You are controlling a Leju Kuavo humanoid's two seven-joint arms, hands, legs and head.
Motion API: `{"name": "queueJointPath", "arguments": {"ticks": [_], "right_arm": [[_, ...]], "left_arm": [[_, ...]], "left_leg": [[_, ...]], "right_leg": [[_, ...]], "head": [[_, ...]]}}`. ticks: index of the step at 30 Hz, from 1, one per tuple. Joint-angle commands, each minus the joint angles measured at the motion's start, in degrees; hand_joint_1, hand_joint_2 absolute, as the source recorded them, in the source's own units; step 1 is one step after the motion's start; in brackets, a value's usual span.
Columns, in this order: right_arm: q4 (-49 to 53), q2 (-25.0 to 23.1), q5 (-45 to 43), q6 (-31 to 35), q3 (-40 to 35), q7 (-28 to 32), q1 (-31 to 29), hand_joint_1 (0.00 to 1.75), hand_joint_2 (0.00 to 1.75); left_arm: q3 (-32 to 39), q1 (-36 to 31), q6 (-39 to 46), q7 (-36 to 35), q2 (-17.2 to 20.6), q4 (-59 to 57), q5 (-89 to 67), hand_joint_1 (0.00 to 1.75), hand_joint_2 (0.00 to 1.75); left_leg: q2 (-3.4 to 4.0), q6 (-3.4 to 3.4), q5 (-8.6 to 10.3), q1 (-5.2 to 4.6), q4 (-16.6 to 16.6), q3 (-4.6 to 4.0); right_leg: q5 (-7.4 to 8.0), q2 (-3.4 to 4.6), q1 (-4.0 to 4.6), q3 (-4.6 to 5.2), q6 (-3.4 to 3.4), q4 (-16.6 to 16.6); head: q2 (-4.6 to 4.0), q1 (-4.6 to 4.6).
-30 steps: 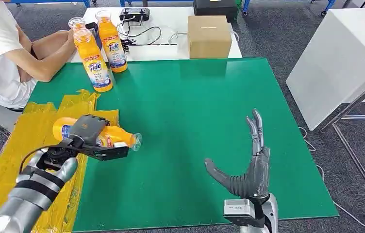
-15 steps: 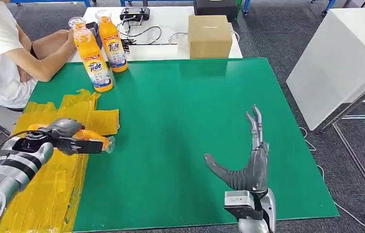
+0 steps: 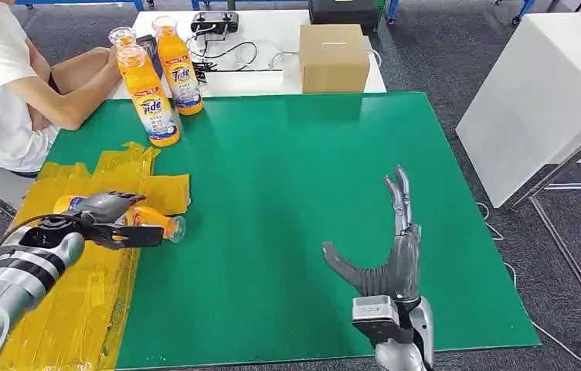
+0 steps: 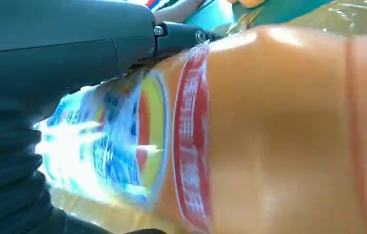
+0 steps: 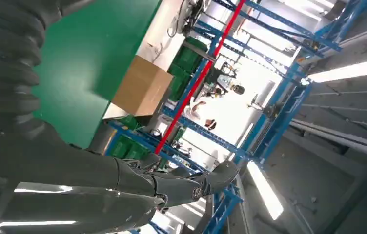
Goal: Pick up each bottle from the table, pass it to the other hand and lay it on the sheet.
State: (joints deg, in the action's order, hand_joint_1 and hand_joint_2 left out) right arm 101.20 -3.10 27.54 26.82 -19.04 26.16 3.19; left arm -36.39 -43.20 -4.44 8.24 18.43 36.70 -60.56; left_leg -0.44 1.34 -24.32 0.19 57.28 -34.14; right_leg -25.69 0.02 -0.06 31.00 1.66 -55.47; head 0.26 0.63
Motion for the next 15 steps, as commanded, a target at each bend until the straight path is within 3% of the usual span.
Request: {"name": "queueJointPath", "arguments": {"ticks": [1,7,10,15], "right_arm": [[-4.64,0.17,-0.42,-0.33,-0.9,-0.48,-2.36,0.0,1.75],[-3.07,0.74,-1.09,-0.41,-0.34,-0.54,-1.27,0.0,1.75],[-0.31,2.0,-5.01,-3.8,0.06,-0.77,1.06,0.0,1.75],[0.27,1.98,-5.13,-4.26,0.53,-0.65,1.7,0.0,1.75]], "left_arm": [[0.21,1.24,3.18,-0.64,-1.0,0.06,1.18,0.0,0.0],[4.36,5.27,10.07,-0.85,-0.35,6.61,1.99,0.0,0.0],[12.99,13.85,16.4,0.04,0.79,23.43,6.34,0.0,0.0],[14.5,16.38,13.79,-0.88,1.76,29.11,6.36,0.0,0.0]], "left_leg": [[0.08,-0.02,-0.02,0.01,-0.05,0.13],[0.08,-0.03,-0.04,0.02,-0.05,0.14],[0.09,-0.04,-0.1,0.05,-0.06,0.26],[0.12,-0.04,-0.14,0.04,0.0,0.18]], "right_leg": [[0.0,0.06,0.01,-0.12,0.01,0.07],[-0.01,0.06,0.02,-0.13,0.01,0.08],[-0.05,0.05,0.05,-0.28,0.01,0.13],[-0.08,0.07,0.04,-0.17,0.02,0.08]], "head": [[0.0,0.02],[0.0,0.0],[0.0,0.02],[0.0,0.04]]}}
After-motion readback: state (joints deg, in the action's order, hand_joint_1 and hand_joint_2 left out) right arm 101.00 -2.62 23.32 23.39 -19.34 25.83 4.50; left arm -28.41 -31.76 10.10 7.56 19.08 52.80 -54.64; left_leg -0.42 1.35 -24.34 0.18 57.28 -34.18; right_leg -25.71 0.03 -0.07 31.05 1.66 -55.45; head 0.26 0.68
